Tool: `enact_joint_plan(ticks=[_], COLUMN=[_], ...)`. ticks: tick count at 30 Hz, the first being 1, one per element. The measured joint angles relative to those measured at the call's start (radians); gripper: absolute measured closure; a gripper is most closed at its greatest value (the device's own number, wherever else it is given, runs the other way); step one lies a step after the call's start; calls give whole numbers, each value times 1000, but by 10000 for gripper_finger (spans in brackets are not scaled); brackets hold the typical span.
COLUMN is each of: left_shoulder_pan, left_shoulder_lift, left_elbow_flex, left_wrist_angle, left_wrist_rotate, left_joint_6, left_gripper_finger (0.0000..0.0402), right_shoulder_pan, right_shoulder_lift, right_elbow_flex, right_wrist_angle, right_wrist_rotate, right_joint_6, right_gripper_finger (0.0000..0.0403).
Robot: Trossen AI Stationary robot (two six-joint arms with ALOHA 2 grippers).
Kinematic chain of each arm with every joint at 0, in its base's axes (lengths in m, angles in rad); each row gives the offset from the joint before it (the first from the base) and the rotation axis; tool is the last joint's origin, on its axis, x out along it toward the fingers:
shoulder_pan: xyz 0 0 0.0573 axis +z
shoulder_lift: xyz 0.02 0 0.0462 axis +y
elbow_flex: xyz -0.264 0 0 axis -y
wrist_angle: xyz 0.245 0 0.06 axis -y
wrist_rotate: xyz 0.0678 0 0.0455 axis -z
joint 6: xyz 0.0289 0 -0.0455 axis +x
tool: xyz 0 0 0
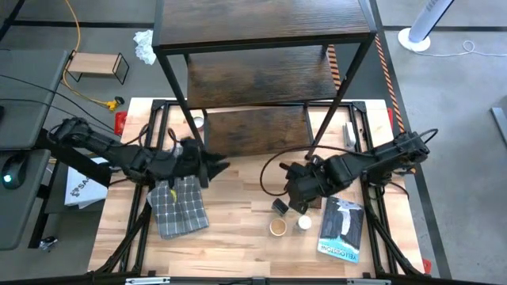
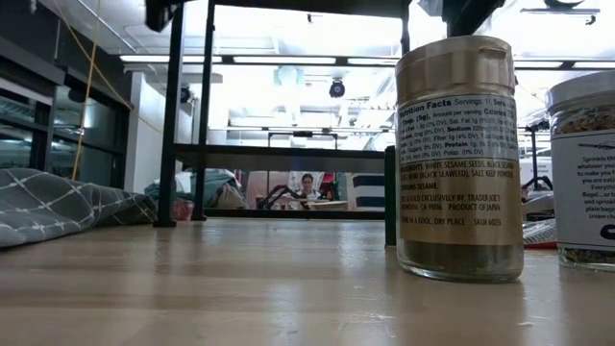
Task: Shelf spices
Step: Put the gold seasoning bottle on the shelf
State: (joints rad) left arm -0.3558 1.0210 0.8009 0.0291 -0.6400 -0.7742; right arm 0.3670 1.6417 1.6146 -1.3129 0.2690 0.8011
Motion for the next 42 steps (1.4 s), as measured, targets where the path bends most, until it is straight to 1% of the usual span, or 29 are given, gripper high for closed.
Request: enact_joint_plan(ticks=[2,4,8,11,13,16,21,28,31,33,36,38,42], left_shoulder_pan=[29,43,45,39,39,39,39,40,40,43,56,64,80], left_shoulder_lift=[0,0,0,0,0,0,0,0,0,0,0,0,0], left_elbow_flex=[0,0,0,0,0,0,0,0,0,0,0,-1,-1], left_wrist_angle=[26,33,37,33,22,21,22,16,-19,-54,-113,-148,-144], left_wrist_rotate=[-1,0,9,7,6,4,4,40,75,130,231,280,330], left_joint_6=[-8,-24,-60,-59,-41,13,51,51,97,114,102,94,96], left_gripper_finger=[144,134,131,131,131,131,131,131,131,131,131,131,131], right_shoulder_pan=[-19,-34,-50,-52,-48,-44,-41,-39,-39,-39,-40,-39,-32], right_shoulder_lift=[0,0,0,0,0,0,0,0,0,0,0,0,0], right_elbow_flex=[0,-12,-51,-90,-119,-163,-207,-207,-207,-207,-204,-203,-203], right_wrist_angle=[-15,-11,-2,4,19,61,161,299,337,353,363,368,367], right_wrist_rotate=[-12,-19,-69,-109,-130,-156,-236,-238,-234,-237,-259,-262,-263], right_joint_6=[-48,-99,-178,-196,-189,-128,-48,-42,-42,-34,-3,23,47], right_gripper_finger=[119,119,119,119,119,119,119,119,119,119,119,119,119])
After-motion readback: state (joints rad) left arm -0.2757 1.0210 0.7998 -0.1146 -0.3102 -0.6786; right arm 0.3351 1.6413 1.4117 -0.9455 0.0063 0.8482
